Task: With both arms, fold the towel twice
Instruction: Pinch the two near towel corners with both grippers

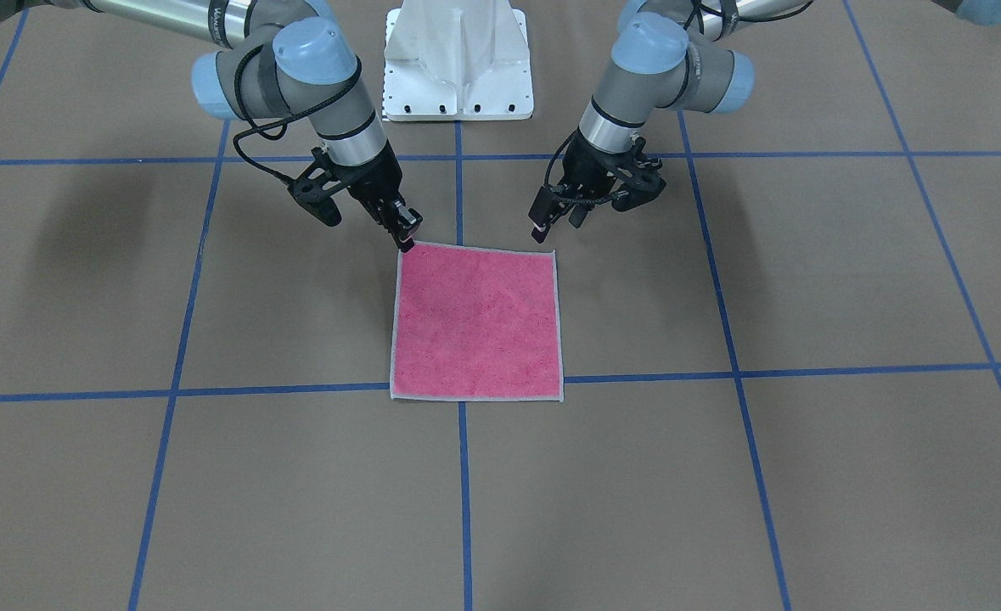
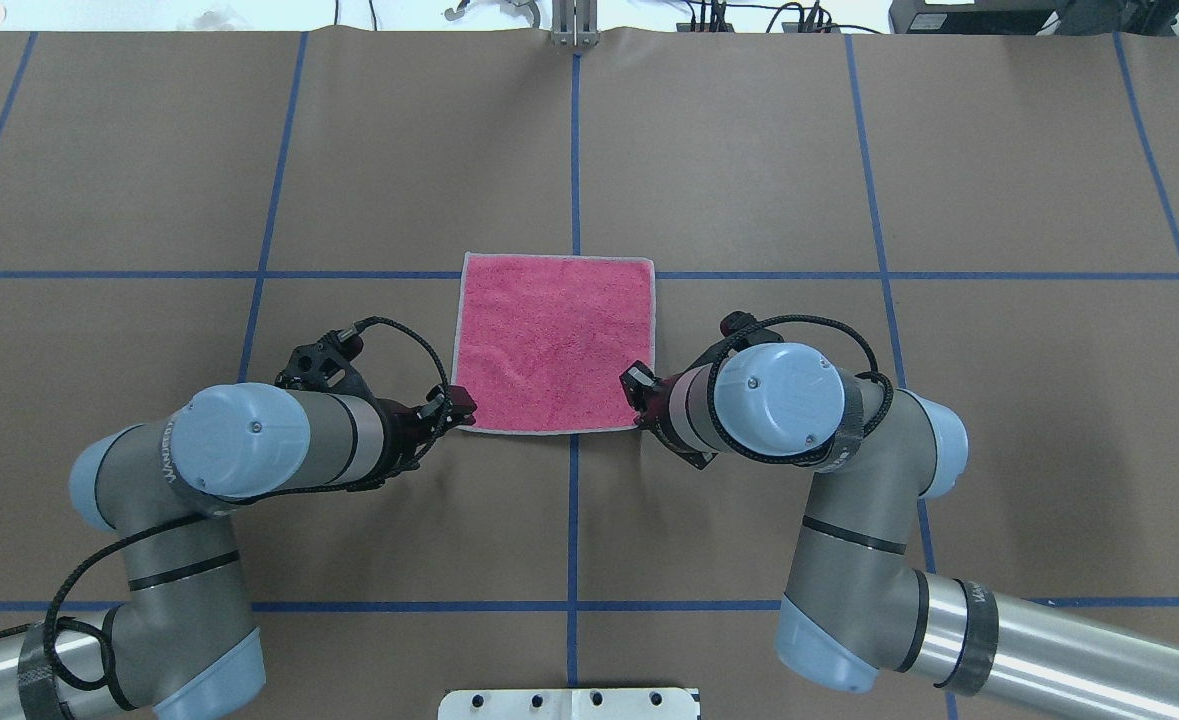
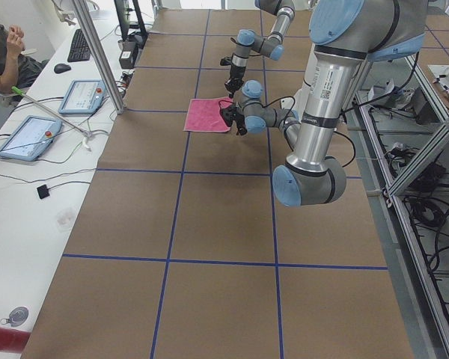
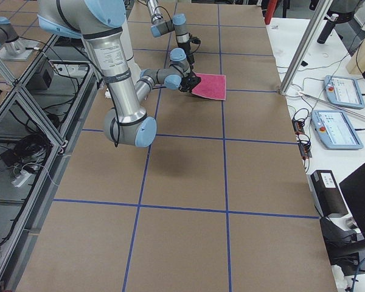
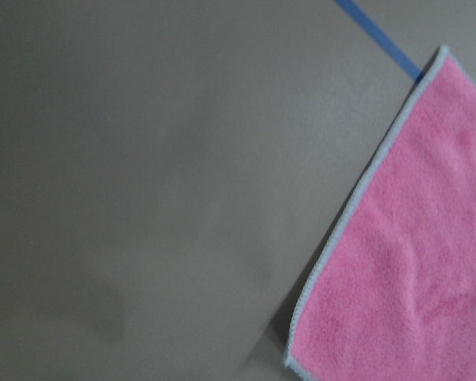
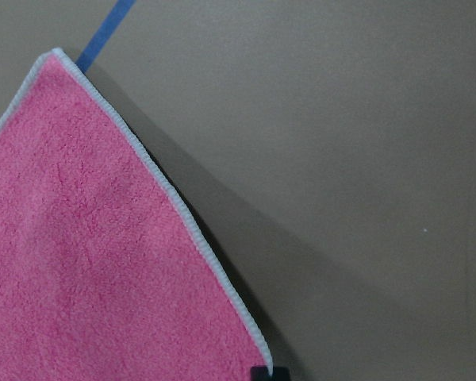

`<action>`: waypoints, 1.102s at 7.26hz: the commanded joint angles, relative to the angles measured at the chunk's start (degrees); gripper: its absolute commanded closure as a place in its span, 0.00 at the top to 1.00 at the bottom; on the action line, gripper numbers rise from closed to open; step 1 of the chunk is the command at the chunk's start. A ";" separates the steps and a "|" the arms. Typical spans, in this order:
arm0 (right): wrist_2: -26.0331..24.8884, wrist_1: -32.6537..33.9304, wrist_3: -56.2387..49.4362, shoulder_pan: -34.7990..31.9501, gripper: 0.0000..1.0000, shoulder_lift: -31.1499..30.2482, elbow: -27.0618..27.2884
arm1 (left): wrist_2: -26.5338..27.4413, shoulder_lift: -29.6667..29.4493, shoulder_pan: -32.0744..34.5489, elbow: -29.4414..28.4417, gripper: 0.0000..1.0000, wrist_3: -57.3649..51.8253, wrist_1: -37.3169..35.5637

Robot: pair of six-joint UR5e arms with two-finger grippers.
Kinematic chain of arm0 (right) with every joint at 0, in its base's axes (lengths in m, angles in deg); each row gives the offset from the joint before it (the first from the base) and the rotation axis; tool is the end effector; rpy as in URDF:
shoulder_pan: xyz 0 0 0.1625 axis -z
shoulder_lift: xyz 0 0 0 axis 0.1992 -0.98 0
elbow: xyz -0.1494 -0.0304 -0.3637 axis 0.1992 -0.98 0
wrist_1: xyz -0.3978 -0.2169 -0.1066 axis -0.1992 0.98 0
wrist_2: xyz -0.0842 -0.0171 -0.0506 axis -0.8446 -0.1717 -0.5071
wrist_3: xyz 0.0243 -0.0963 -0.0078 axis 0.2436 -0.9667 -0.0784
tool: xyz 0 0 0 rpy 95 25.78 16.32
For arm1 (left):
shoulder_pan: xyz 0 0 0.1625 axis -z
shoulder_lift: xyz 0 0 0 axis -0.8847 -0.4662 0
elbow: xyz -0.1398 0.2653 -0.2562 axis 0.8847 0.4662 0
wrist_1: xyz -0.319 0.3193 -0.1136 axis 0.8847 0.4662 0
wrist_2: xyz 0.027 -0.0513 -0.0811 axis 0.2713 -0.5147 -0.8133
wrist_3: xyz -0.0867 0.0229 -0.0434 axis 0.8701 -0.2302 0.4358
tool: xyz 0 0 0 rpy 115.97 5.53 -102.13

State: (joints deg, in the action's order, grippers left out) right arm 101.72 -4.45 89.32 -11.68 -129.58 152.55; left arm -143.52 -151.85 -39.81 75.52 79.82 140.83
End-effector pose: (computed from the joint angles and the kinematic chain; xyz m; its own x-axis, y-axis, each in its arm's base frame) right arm -0.5744 -0.3786 0.2128 0.2460 0.6920 0.6787 -0.5196 0.6852 -0.5103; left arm 0.5563 -0.3641 0.2467 0.2842 -0.5088 -0.8126 0.4416 0.8218 -0.3601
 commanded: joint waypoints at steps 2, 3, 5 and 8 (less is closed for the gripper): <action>0.00 0.00 -0.09 -0.03 0.00 -0.96 0.11 | 0.35 -2.56 -0.17 -2.39 0.78 -0.31 -0.13; 0.00 0.00 -0.09 -0.03 0.00 -0.96 0.11 | 0.35 -2.83 -0.17 -2.83 0.74 -0.23 -0.13; 0.00 0.00 -0.09 -0.12 0.00 -1.04 0.20 | 0.61 -2.83 -0.17 -3.19 0.61 -0.05 -0.13; 0.00 0.00 -0.09 -0.12 0.00 -1.39 0.55 | 0.70 -3.09 -0.17 -3.36 0.47 -0.05 -0.13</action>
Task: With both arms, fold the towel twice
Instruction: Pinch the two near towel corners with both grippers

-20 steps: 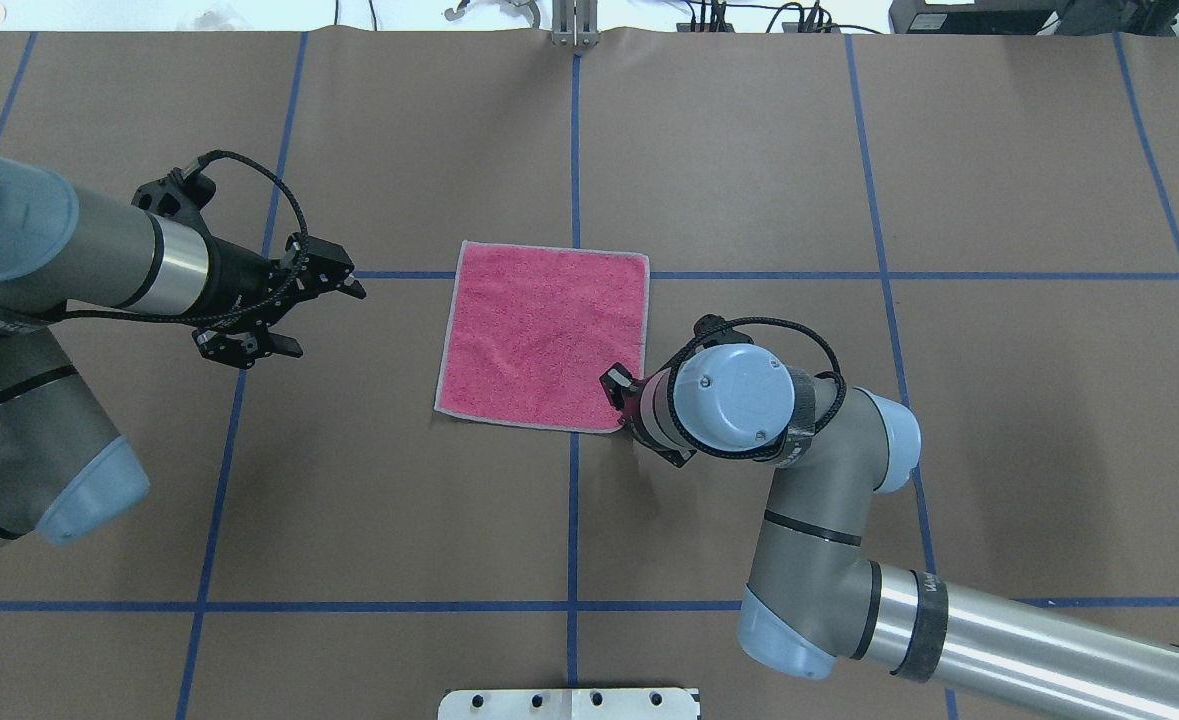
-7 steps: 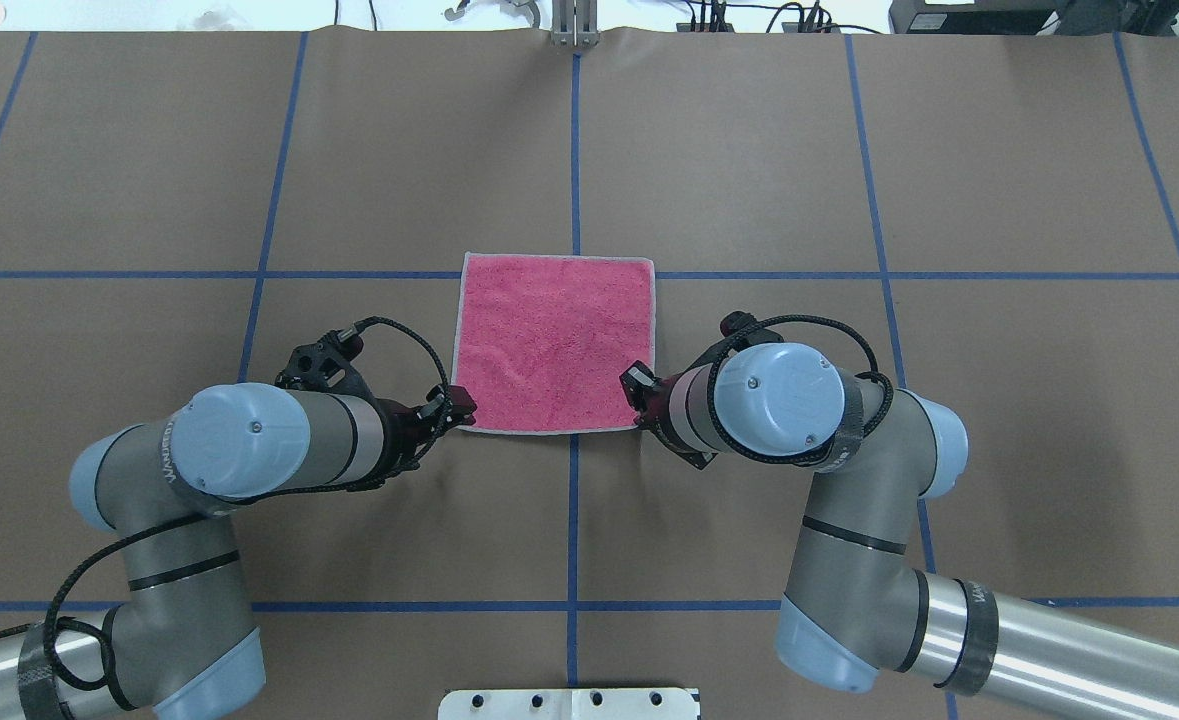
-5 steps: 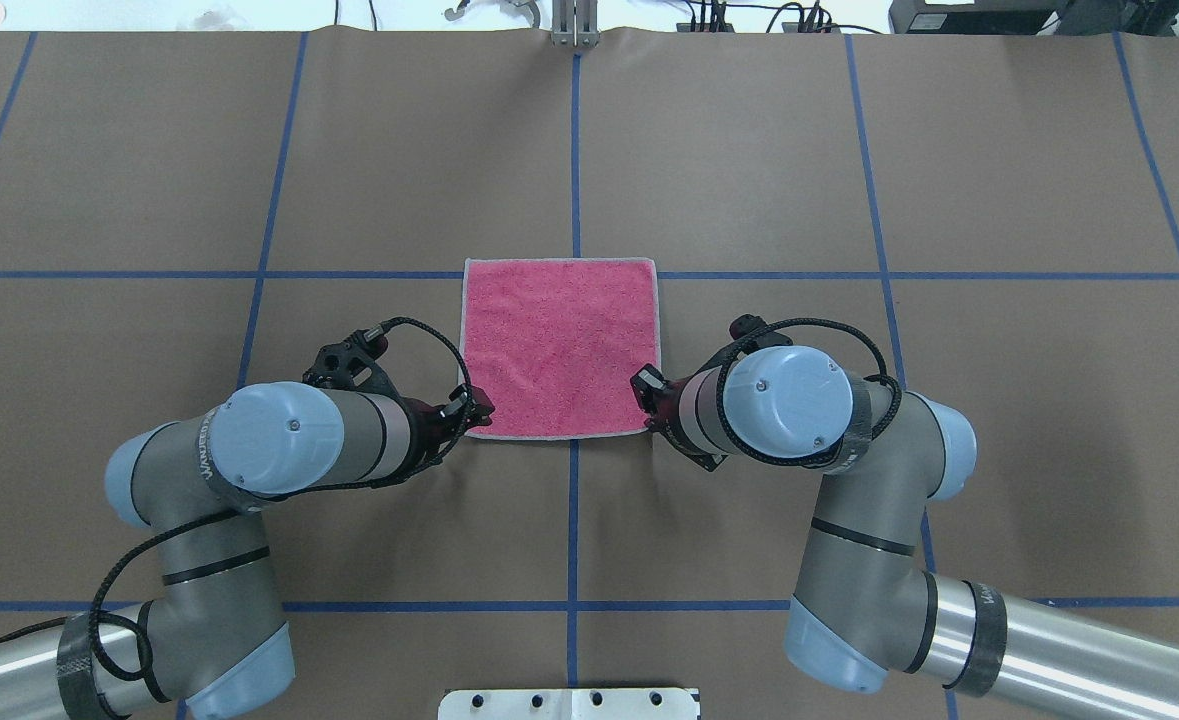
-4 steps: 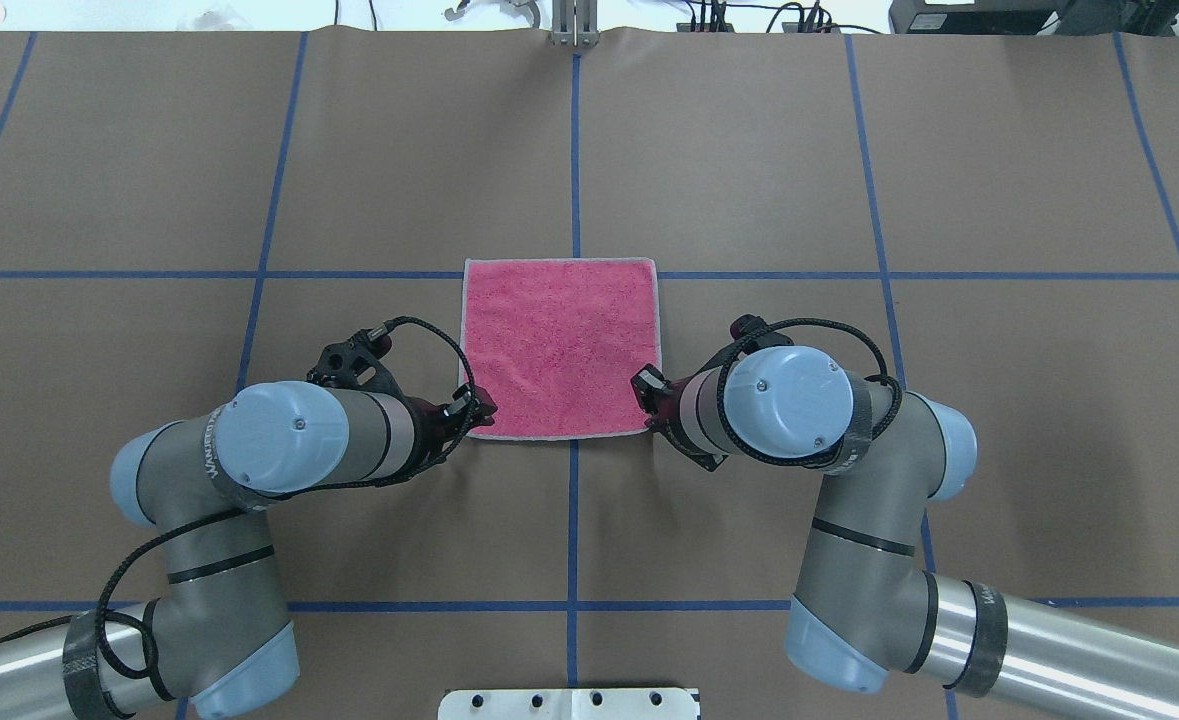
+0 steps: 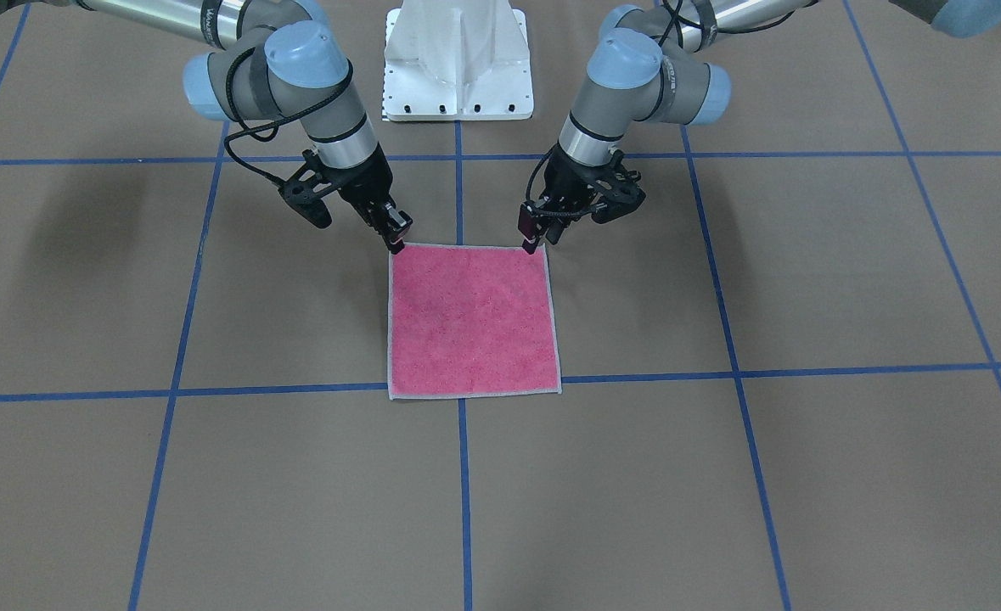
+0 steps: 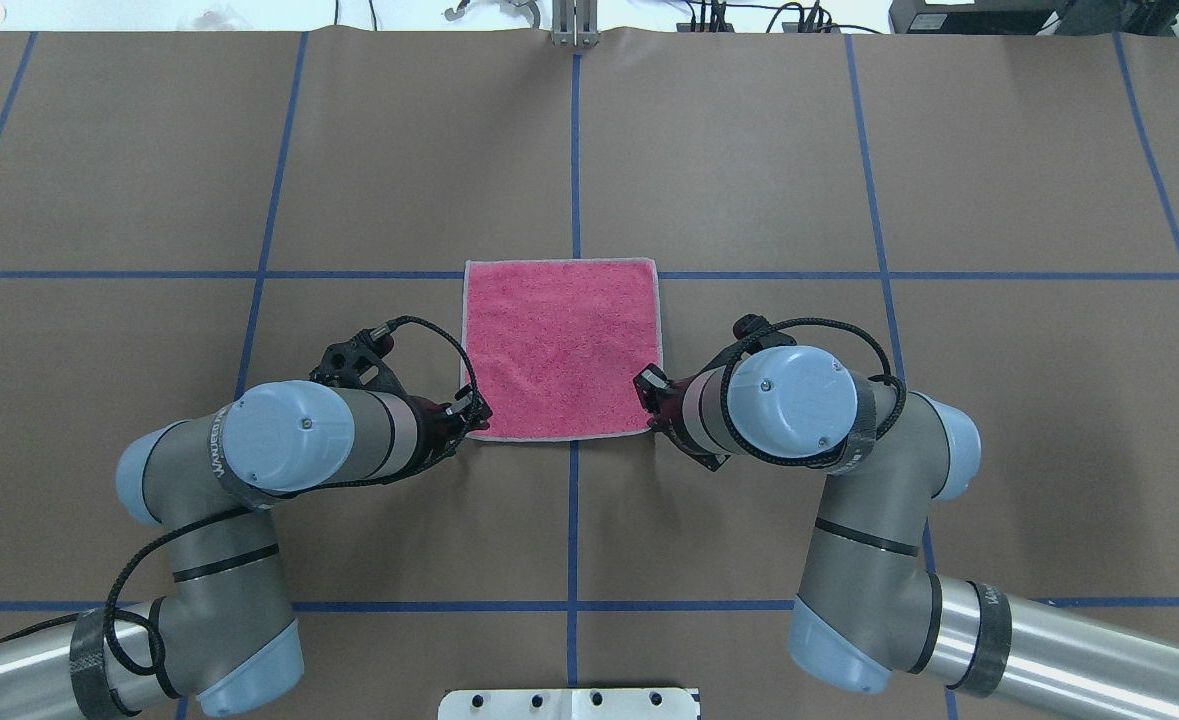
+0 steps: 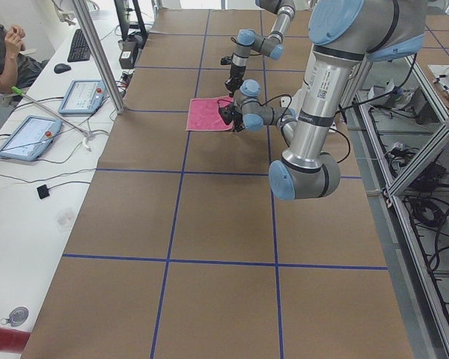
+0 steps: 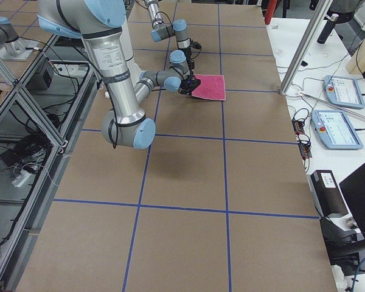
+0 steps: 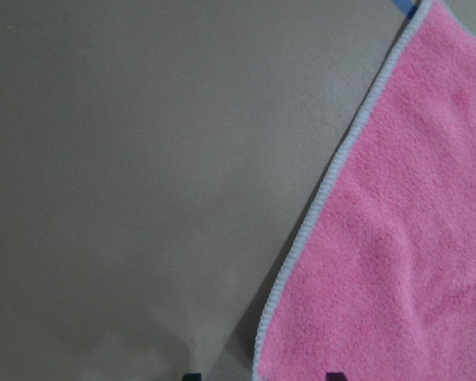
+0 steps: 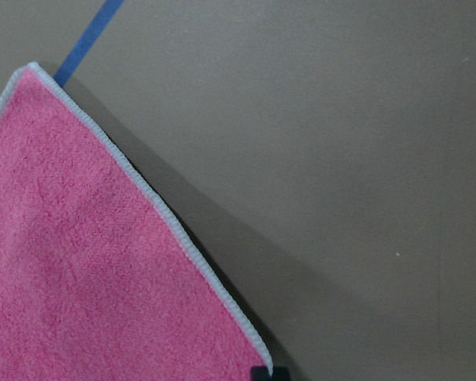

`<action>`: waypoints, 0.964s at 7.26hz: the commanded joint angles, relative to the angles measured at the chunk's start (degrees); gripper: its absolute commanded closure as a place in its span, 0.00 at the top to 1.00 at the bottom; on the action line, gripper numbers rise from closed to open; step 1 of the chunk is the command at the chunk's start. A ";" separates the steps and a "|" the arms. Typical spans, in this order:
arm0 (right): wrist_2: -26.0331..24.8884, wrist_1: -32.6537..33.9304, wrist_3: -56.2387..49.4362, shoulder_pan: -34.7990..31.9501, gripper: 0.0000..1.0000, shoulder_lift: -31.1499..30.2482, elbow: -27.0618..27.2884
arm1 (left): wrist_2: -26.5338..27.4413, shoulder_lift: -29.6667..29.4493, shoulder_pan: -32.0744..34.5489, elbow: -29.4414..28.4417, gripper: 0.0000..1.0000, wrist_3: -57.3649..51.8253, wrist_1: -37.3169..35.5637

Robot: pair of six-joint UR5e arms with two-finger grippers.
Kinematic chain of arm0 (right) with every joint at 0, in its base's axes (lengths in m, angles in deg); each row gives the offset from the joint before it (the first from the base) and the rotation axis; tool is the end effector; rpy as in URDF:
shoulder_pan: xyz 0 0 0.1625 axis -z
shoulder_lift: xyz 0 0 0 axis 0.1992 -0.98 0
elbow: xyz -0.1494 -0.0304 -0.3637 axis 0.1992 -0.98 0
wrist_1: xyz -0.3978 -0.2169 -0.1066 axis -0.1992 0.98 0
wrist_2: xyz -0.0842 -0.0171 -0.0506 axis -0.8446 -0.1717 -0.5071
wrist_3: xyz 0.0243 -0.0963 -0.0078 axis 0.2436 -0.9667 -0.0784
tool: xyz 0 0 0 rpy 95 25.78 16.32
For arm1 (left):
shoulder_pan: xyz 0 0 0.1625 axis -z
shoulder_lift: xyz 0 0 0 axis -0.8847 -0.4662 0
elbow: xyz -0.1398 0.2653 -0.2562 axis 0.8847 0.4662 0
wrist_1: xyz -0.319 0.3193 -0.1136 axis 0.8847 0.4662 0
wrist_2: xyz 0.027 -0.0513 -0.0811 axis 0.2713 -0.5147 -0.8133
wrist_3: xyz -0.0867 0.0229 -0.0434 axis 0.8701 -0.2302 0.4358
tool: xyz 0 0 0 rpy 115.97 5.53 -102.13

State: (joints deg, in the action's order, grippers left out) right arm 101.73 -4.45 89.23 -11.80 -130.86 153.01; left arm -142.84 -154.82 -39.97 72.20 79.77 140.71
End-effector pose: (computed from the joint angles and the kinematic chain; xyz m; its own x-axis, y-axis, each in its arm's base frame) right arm -0.5703 -0.3784 0.2239 0.2543 0.6953 0.6722 -0.5272 0.6824 -0.5063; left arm 0.5760 -0.3715 0.2422 0.2885 -0.5087 -0.8112 0.4511 0.8195 -0.3535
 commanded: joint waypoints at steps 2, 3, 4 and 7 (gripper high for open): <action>0.00 0.00 0.00 0.00 0.00 -0.12 0.08 | 0.11 -0.04 0.09 -0.13 0.45 0.00 0.00; 0.00 0.00 0.09 0.00 0.00 -0.12 0.08 | 0.11 -0.04 0.09 -0.31 0.45 0.00 0.00; 0.00 0.00 0.00 0.00 0.00 -0.12 0.08 | 0.11 -0.04 0.09 -0.31 0.45 0.00 0.00; 0.00 0.00 0.00 0.00 0.00 -0.20 0.08 | 0.11 -0.04 0.09 -0.31 0.00 0.18 0.00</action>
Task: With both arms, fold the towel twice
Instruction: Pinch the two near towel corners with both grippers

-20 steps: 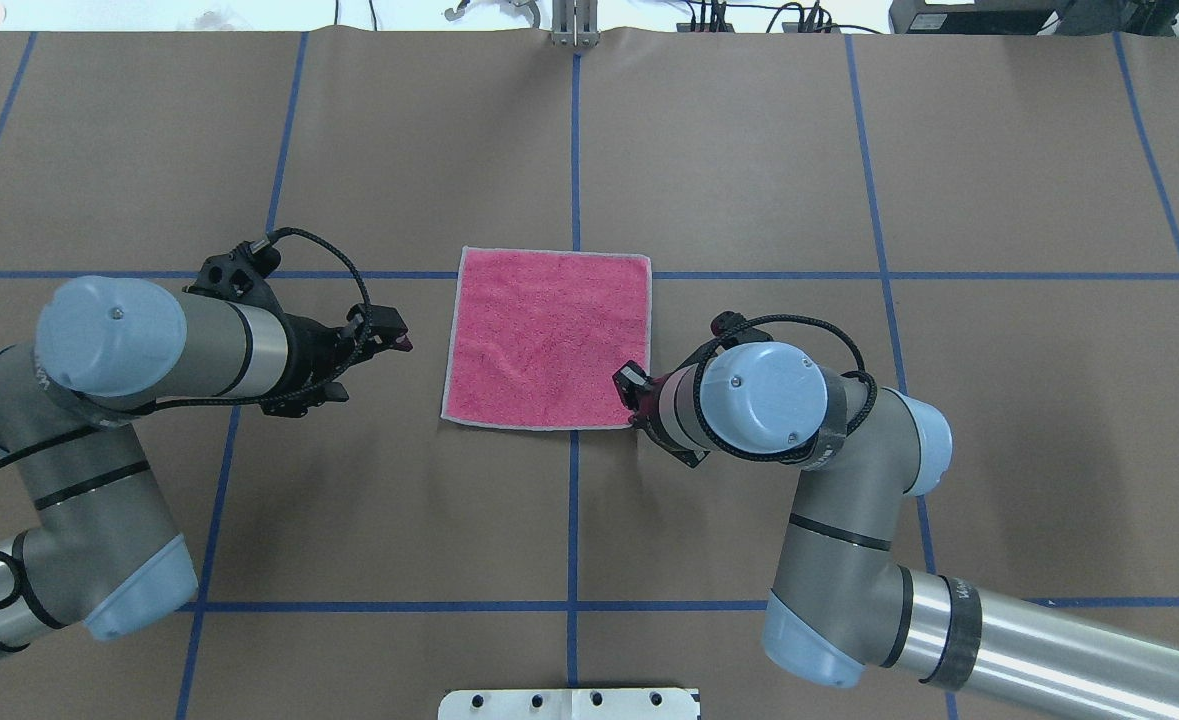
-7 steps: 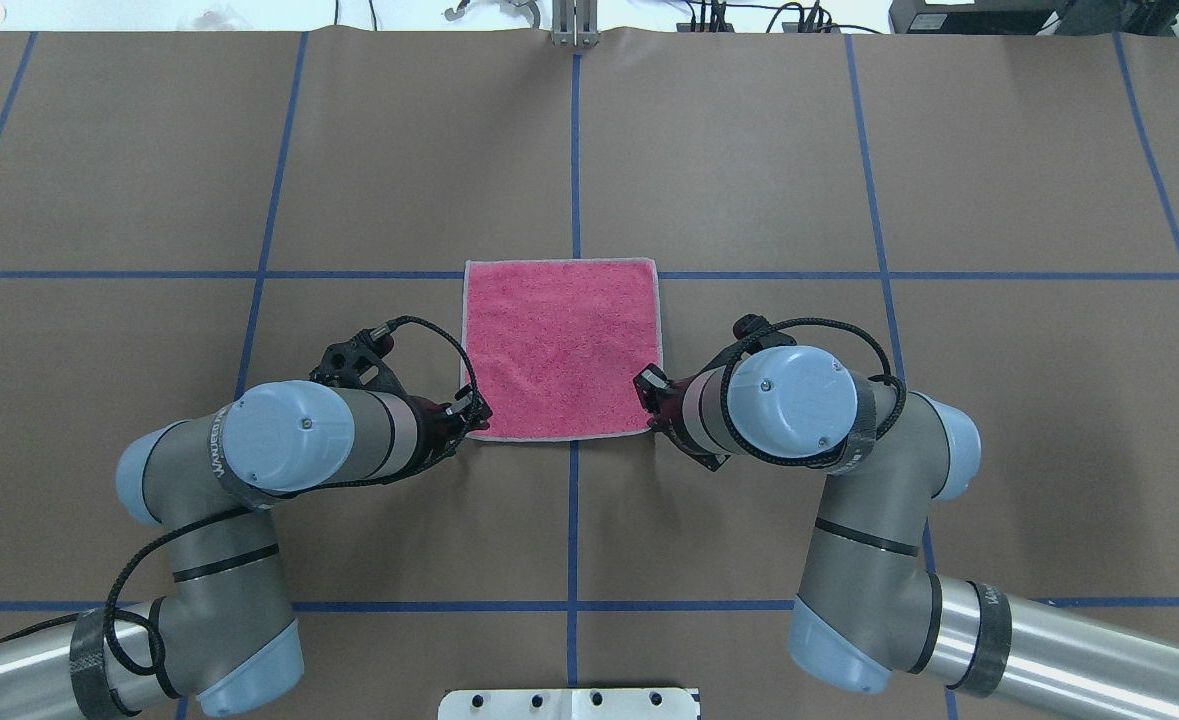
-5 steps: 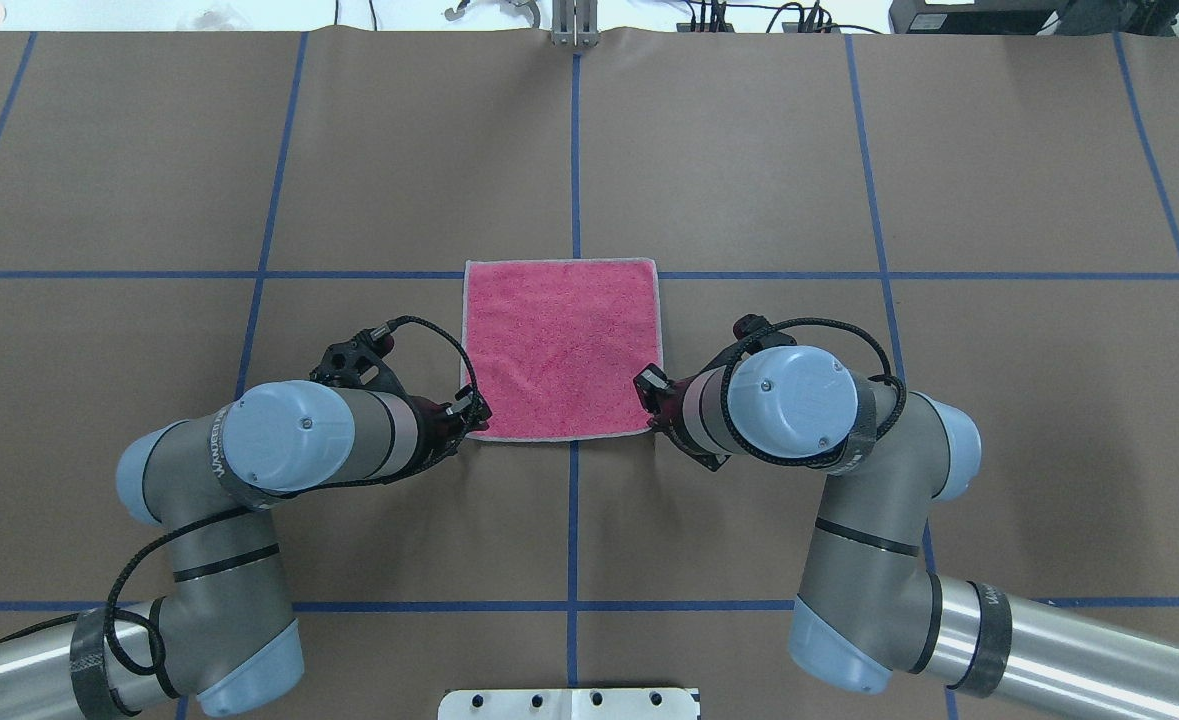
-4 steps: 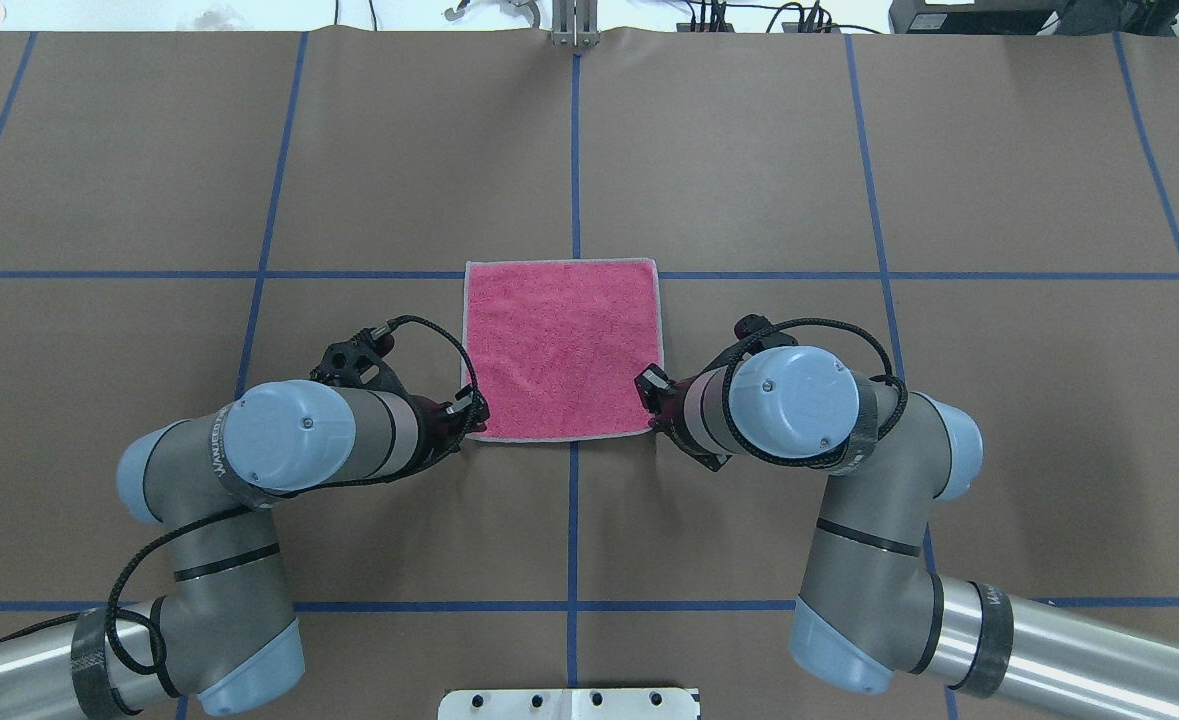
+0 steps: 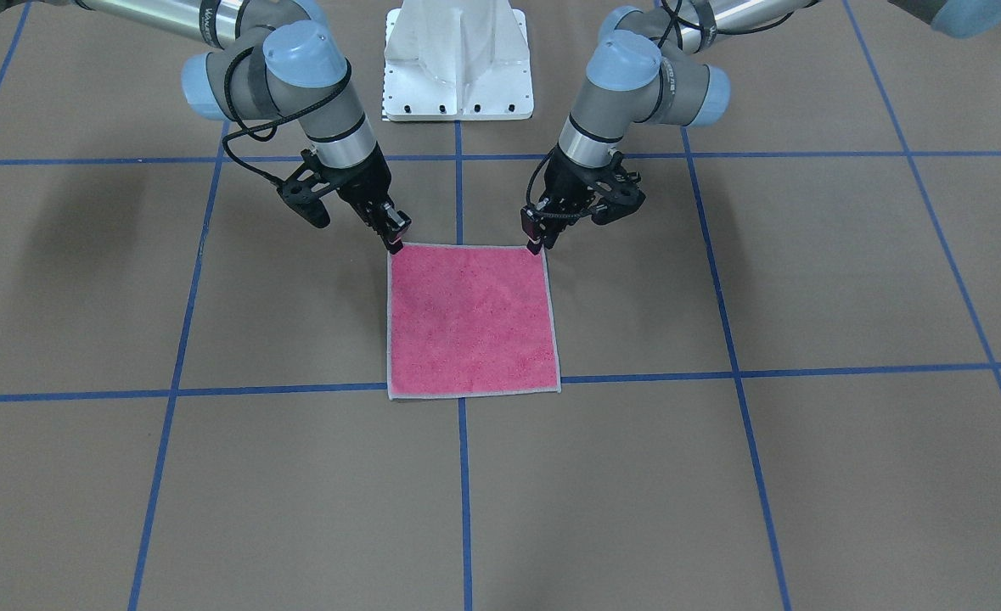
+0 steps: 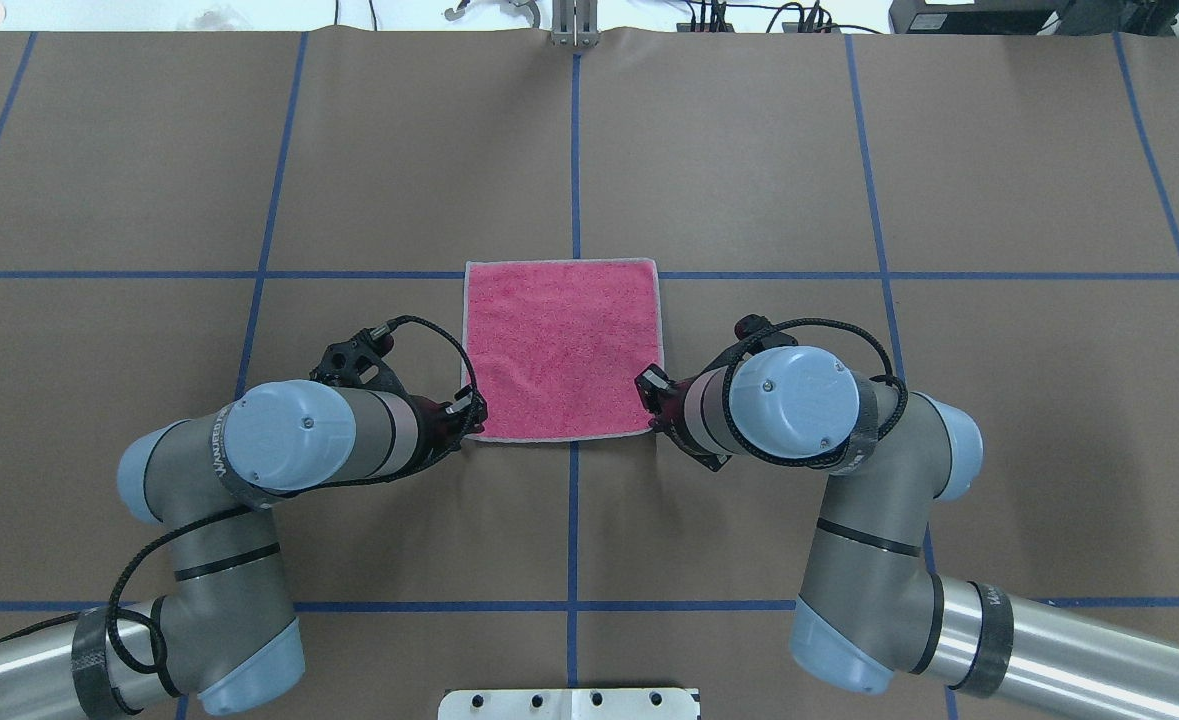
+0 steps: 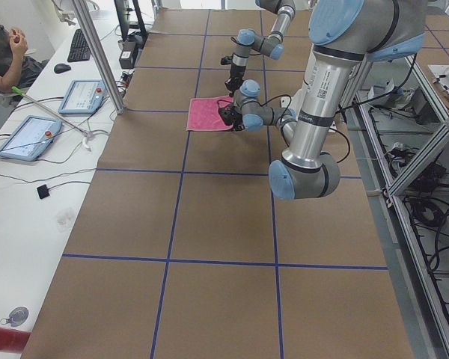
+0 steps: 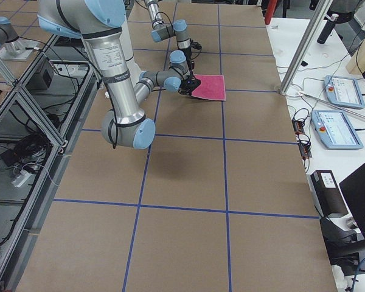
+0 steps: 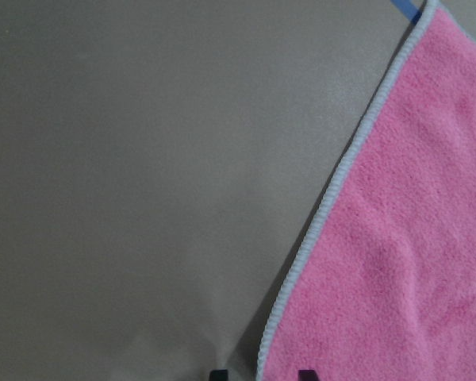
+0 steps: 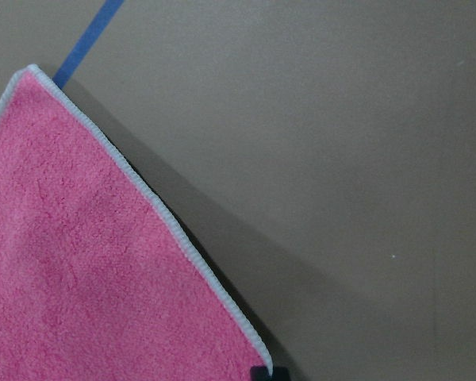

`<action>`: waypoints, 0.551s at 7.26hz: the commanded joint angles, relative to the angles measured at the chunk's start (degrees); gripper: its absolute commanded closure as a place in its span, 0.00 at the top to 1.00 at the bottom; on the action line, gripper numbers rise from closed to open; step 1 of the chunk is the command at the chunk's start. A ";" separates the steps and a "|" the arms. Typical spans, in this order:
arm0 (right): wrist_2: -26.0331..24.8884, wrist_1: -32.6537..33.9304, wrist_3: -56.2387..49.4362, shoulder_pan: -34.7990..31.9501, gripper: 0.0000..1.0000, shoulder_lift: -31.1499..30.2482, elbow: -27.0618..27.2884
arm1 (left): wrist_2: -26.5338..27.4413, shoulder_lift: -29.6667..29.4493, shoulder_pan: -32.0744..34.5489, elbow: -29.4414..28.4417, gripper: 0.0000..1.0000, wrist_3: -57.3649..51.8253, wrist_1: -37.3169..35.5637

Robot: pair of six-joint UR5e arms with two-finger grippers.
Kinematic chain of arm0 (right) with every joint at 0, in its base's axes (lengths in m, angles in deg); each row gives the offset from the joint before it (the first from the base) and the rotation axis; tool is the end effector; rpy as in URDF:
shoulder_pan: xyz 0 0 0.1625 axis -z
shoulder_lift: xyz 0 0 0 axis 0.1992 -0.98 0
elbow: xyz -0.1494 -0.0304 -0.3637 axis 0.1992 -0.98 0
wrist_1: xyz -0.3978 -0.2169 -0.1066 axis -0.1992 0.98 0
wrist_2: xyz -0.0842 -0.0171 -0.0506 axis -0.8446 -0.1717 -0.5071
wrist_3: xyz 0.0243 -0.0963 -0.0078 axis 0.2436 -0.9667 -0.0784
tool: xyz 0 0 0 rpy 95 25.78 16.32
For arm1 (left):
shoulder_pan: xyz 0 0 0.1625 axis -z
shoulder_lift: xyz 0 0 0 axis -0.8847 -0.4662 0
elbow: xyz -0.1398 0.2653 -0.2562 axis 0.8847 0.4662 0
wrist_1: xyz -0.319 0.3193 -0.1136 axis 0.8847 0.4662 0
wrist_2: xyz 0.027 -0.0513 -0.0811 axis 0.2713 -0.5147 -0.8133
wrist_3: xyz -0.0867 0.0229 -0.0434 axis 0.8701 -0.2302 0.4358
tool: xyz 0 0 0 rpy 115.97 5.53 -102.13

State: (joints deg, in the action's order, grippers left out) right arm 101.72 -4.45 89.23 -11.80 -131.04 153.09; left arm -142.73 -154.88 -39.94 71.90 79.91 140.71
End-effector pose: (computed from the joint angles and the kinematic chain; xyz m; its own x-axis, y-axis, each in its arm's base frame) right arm -0.5698 -0.3781 0.2253 0.2553 0.6957 0.6714 -0.5282 0.6820 -0.5059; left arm 0.5772 -0.3726 0.2442 0.2897 -0.5120 -0.8087 0.4551 0.8169 -0.3542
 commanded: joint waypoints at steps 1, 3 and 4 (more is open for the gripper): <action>0.00 0.00 0.00 0.00 0.00 -0.03 0.00 | 0.00 0.03 -0.03 -0.01 0.00 0.04 0.00; 0.09 0.00 0.00 -0.18 0.00 -0.03 0.18 | -0.09 -0.06 0.06 0.52 0.00 0.04 0.00; 0.18 0.00 0.00 -0.18 0.00 -1.68 2.09 | -0.18 -0.06 0.06 0.87 0.00 0.04 0.00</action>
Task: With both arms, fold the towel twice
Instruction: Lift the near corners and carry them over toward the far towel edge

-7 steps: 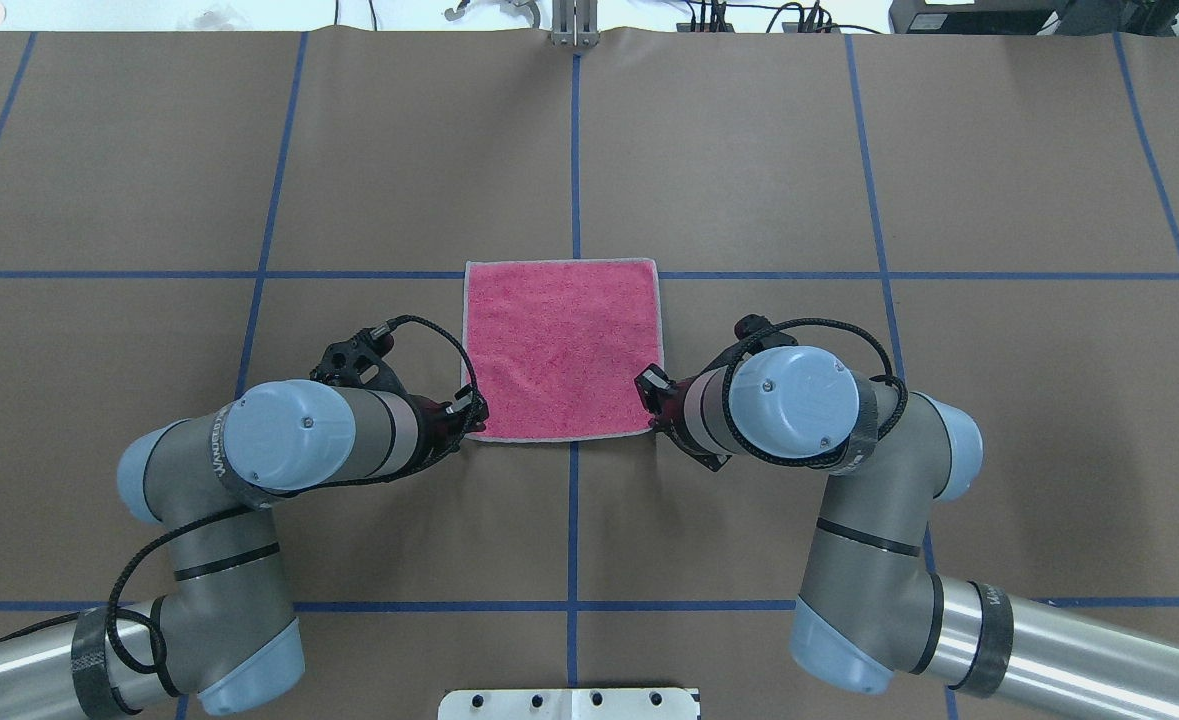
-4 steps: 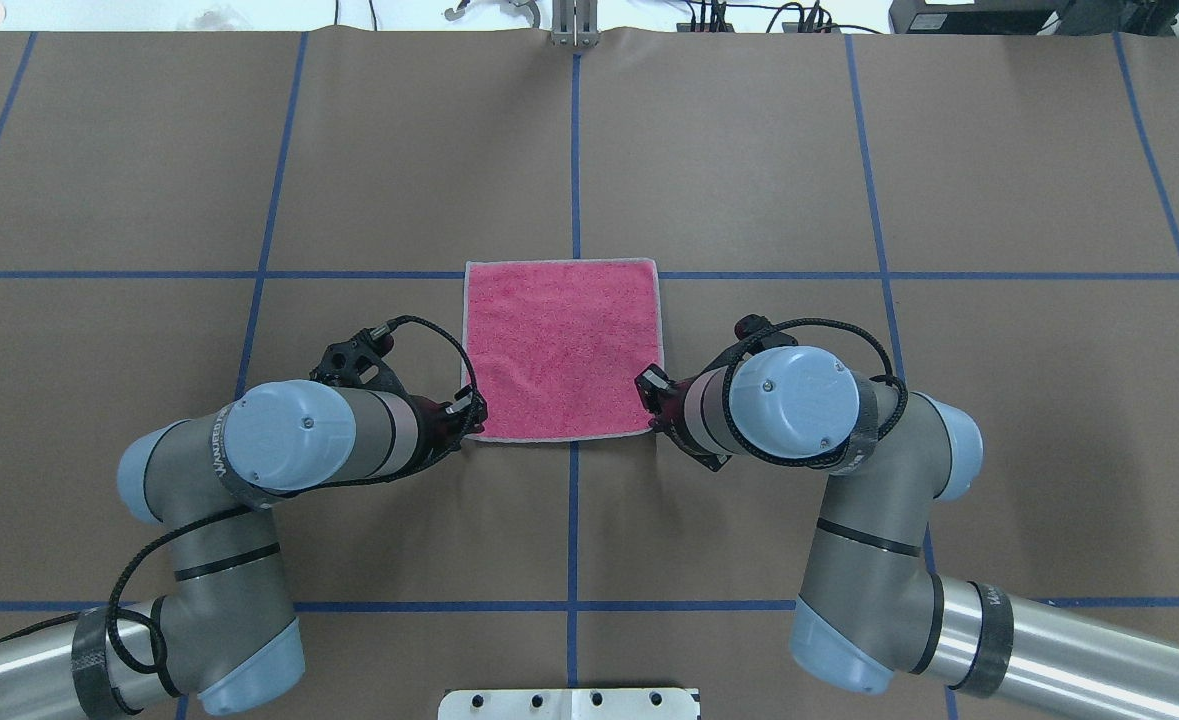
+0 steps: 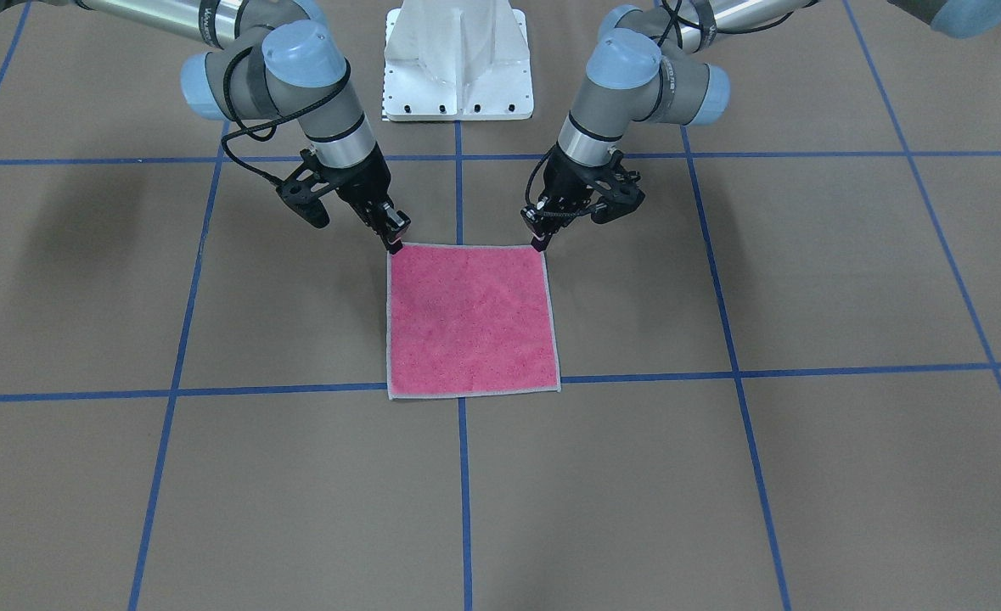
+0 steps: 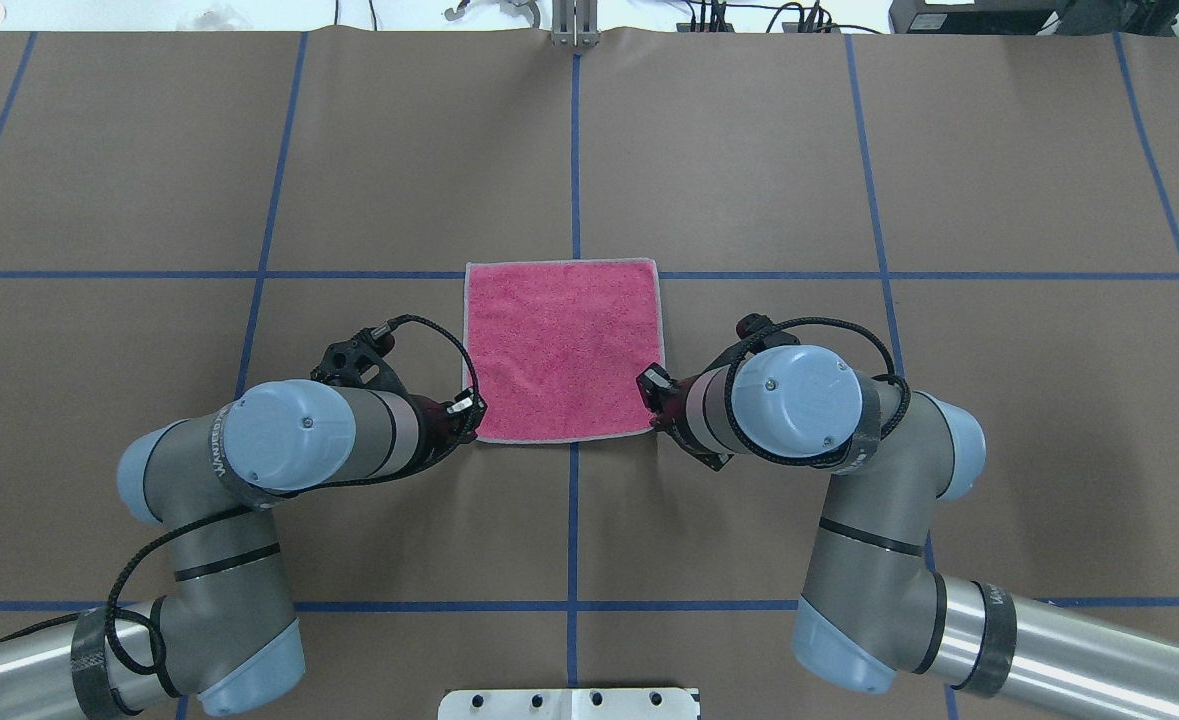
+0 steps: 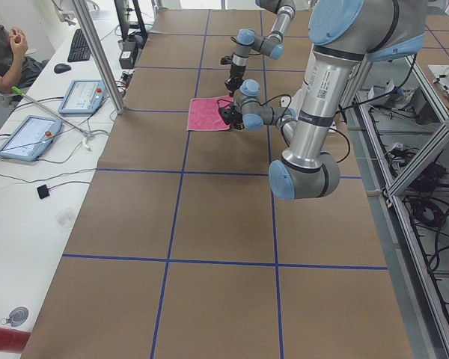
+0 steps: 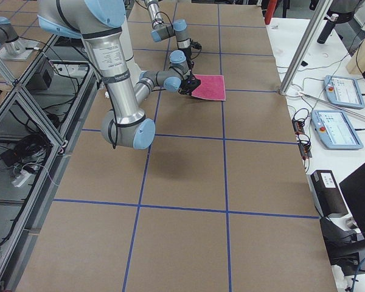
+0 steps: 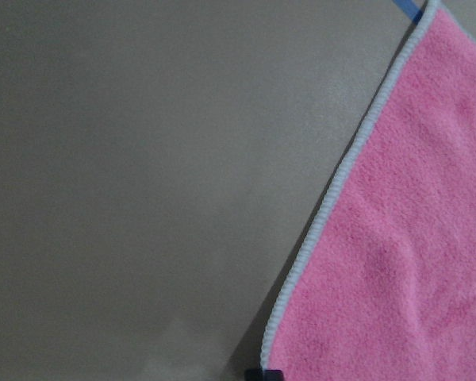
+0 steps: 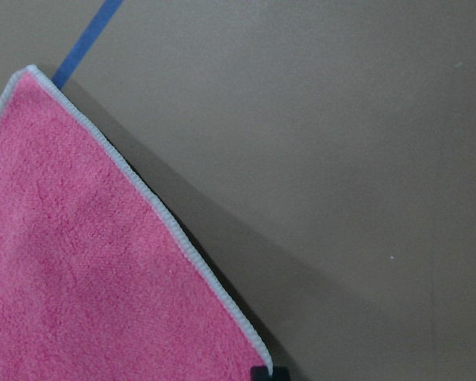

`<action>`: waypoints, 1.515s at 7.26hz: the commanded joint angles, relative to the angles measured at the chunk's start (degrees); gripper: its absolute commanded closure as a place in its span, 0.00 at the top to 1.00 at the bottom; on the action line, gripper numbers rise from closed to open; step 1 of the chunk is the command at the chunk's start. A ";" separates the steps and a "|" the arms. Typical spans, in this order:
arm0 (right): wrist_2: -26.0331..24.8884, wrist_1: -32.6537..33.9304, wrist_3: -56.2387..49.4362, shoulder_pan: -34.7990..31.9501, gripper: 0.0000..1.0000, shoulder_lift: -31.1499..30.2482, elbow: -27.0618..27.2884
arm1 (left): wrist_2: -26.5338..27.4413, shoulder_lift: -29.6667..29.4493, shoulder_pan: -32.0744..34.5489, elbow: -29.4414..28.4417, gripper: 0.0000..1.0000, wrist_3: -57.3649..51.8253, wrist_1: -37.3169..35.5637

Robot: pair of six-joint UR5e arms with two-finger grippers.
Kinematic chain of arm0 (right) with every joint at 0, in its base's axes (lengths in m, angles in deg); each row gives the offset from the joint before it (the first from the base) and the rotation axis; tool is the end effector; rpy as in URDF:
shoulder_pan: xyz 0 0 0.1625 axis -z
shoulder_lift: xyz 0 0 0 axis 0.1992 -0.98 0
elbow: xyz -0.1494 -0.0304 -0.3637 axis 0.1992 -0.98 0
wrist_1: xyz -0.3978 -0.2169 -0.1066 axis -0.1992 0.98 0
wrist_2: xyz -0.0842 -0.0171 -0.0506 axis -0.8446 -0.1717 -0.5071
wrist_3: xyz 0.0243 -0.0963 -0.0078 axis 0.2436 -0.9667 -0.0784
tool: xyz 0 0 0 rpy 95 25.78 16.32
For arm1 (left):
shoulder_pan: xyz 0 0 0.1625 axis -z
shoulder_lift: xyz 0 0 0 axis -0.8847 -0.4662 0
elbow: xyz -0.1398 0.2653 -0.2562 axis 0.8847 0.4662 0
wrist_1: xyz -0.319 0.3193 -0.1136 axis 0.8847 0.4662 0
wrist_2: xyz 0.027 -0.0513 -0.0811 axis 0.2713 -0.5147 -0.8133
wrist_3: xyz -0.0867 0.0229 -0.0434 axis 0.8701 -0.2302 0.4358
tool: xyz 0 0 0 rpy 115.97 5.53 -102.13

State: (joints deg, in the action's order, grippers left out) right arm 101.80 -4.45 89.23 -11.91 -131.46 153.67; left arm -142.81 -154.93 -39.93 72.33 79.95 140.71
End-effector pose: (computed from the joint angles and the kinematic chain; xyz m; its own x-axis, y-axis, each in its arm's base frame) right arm -0.5659 -0.3777 0.2252 0.2529 0.6956 0.6724 -0.5272 0.6818 -0.5071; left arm 0.5753 -0.3718 0.2397 0.2834 -0.5102 -0.8120 0.4516 0.8180 -0.3563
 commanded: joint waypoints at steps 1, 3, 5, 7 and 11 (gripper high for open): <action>0.10 -0.09 -0.09 -0.06 0.00 -3.36 3.97 | -0.71 -0.10 0.13 2.09 0.00 0.00 0.00; 0.10 -0.09 0.00 -0.06 0.00 -3.73 4.43 | -1.15 -0.01 0.04 4.21 0.00 0.00 -0.09; 1.23 -0.09 0.00 -0.15 0.00 -6.00 7.31 | -1.16 -0.01 -0.48 5.45 0.00 0.53 -0.09; 4.04 0.00 0.09 -0.58 0.00 -5.50 8.04 | -1.24 -0.19 -0.48 5.36 0.00 0.44 -0.18; 7.64 -0.17 3.68 -6.55 0.00 1.52 -0.38 | -1.16 -1.33 2.23 3.18 0.00 0.00 -0.18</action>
State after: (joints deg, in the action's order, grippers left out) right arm 107.83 -4.56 91.36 -16.65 -132.69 156.78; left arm -143.98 -155.80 -38.76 76.77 80.16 140.51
